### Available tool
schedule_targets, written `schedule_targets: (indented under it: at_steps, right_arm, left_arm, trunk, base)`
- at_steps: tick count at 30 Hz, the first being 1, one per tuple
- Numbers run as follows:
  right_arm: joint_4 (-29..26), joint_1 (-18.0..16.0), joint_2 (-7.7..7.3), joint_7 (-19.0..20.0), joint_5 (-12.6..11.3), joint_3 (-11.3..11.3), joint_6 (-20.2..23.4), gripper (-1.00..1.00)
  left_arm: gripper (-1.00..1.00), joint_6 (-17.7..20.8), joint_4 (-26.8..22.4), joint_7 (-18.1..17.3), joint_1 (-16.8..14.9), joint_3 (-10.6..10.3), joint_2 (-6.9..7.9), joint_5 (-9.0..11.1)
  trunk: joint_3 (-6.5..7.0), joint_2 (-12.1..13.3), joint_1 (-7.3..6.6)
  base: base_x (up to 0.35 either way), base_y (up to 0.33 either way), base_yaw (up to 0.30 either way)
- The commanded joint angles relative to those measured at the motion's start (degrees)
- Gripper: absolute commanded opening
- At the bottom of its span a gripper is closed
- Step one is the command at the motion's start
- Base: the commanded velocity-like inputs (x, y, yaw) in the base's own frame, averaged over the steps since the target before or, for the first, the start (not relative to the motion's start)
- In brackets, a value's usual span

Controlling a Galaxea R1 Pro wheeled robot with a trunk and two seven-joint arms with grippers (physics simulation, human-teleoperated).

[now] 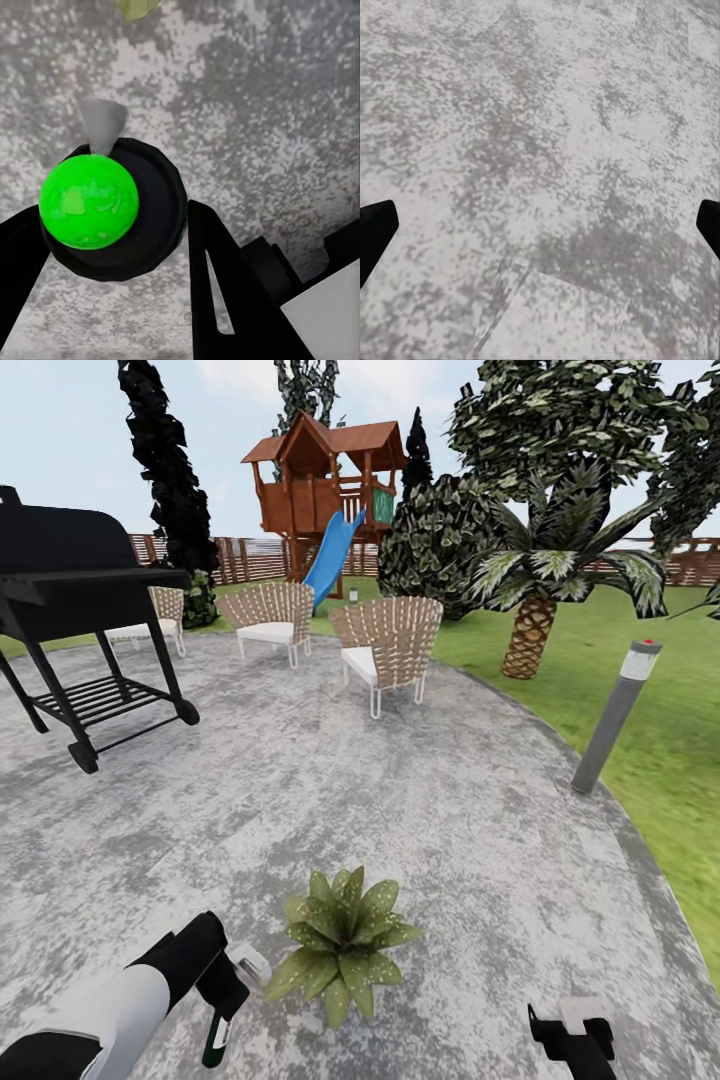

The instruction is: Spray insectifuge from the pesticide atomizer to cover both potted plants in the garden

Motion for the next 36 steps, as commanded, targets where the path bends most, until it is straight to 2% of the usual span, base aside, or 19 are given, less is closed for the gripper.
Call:
schedule_targets:
  at_steps: [1, 5, 8, 12, 19, 22, 29, 35, 36]
  right_arm:
    - [0.08, -0.06, -0.01, -0.19, 0.61, -0.35, -0.26, 1.0]
    - [0.06, -0.06, -0.04, -0.19, 0.61, -0.36, -0.26, 1.0]
    - [0.07, -0.06, -0.04, -0.19, 0.61, -0.36, -0.26, 1.0]
    - [0.07, -0.06, -0.04, -0.19, 0.61, -0.33, -0.26, 1.0]
    - [0.08, -0.06, -0.02, -0.19, 0.61, -0.31, -0.26, 1.0]
    - [0.06, -0.06, -0.04, -0.19, 0.61, -0.3, -0.26, 1.0]
    - [0.03, -0.06, 0.05, -0.19, 0.61, -0.27, -0.34, 1.0]
    - [0.04, -0.06, 0.06, -0.19, 0.61, -0.27, -0.34, 1.0]
    - [0.04, -0.06, 0.06, -0.17, 0.61, -0.27, -0.34, 1.0]
  left_arm:
    - [-1.0, 0.09, -0.13, -0.41, 0.02, -0.22, 0.11, -0.33]
    - [-1.0, -0.12, 0.17, -0.25, 0.7, -0.06, 0.51, -0.35]
    - [-1.0, -0.44, -0.11, 0.98, 2.5, 0.1, 1.01, -0.32]
    - [-1.0, -0.54, -0.21, 1.73, 2.7, 0.23, 0.94, -0.01]
    - [-1.0, -0.65, -0.38, 1.8, 2.72, 0.63, 0.44, 0.26]
    - [-1.0, -0.65, -0.39, 1.8, 2.72, 0.73, 0.29, 0.31]
    - [-1.0, -0.65, -0.39, 1.8, 2.72, 0.71, 0.36, 0.35]
    - [-1.0, -0.96, -0.26, 1.8, 2.72, 0.74, 0.97, 0.37]
    - [-1.0, -1.93, 0.03, 1.8, 2.77, 0.74, 1.27, 0.41]
  trunk:
    - [-0.05, -0.02, 0.01]
    - [-0.05, -0.02, 0.01]
    - [-0.05, -0.02, 0.01]
    - [-0.05, -0.02, 0.01]
    - [-0.05, -0.02, 0.01]
    - [-0.05, -0.02, 0.01]
    - [-0.05, -0.02, 0.01]
    - [-0.05, -0.02, 0.01]
    - [-0.05, -0.02, 0.01]
  base:
    - [0.065, 0.0, 0.029]
    - [0.015, 0.0, 0.006]
    - [-0.174, 0.0, 0.0]
    - [-0.314, 0.0, 0.047]
    - [-0.299, -0.098, 0.252]
    - [-0.057, -0.253, 0.232]
    - [-0.002, -0.268, 0.017]
    - [0.0, -0.03, 0.014]
    - [0.0, -0.002, 0.001]
